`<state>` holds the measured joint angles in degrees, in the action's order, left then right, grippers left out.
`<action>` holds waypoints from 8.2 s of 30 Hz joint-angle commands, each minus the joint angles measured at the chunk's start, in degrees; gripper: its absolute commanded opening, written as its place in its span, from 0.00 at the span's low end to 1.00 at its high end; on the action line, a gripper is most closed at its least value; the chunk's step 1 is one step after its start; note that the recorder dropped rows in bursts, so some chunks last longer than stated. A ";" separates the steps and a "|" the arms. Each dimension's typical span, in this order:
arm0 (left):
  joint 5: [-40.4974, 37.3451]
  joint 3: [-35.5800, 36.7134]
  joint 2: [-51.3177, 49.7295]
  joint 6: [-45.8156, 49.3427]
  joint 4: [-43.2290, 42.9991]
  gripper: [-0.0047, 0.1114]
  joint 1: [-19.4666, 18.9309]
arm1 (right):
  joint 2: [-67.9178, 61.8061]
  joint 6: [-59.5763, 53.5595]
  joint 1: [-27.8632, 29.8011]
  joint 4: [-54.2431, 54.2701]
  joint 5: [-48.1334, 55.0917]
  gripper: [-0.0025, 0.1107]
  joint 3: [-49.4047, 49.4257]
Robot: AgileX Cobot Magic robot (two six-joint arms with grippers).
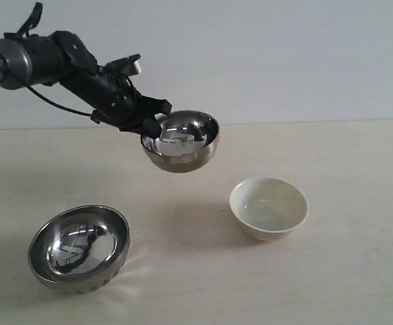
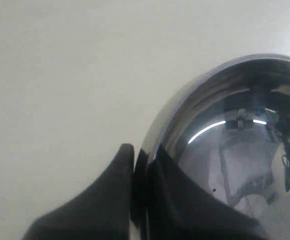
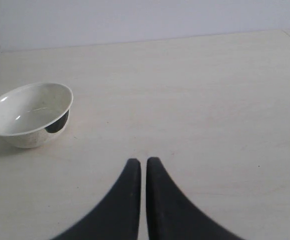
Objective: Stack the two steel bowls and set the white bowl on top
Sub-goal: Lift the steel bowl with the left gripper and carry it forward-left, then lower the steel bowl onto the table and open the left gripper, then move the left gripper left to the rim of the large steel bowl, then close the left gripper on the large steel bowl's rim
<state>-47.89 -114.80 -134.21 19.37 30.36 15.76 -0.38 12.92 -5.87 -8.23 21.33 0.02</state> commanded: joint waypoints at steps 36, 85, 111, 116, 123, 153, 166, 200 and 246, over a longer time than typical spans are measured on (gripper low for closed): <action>15.21 45.47 28.12 10.22 4.53 0.07 8.63 | 0.38 -0.02 0.14 -0.12 -0.22 0.02 -0.02; 20.55 50.11 21.98 19.05 13.99 0.07 9.64 | 0.38 -0.02 0.14 -0.12 -0.22 0.02 -0.02; 19.70 49.43 21.72 18.78 14.35 0.45 9.64 | 0.38 -0.02 0.14 -0.12 -0.22 0.02 -0.02; 19.43 49.43 24.17 18.78 14.22 0.45 9.53 | 0.38 -0.02 0.14 -0.12 -0.22 0.02 -0.02; 17.81 49.43 30.11 18.78 14.22 0.45 9.53 | 0.38 -0.02 0.14 -0.12 -0.22 0.02 -0.02; 25.60 74.82 75.70 -2.10 0.12 0.07 9.53 | 0.38 -0.02 0.14 -0.12 -0.22 0.02 -0.02; 30.52 91.39 84.00 -9.63 -4.16 0.07 9.53 | 0.38 -0.02 0.14 -0.12 -0.22 0.02 -0.02; 15.15 67.70 46.20 -22.75 -28.48 0.55 -4.82 | 0.38 -0.02 0.14 -0.12 -0.22 0.02 -0.02; 14.93 64.11 35.97 -22.75 -28.92 0.07 -4.82 | 0.38 -0.02 0.14 -0.12 -0.22 0.02 -0.02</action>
<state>-31.24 -50.44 -98.99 -3.76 2.91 11.06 -0.38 12.92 -5.87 -8.23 21.33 0.02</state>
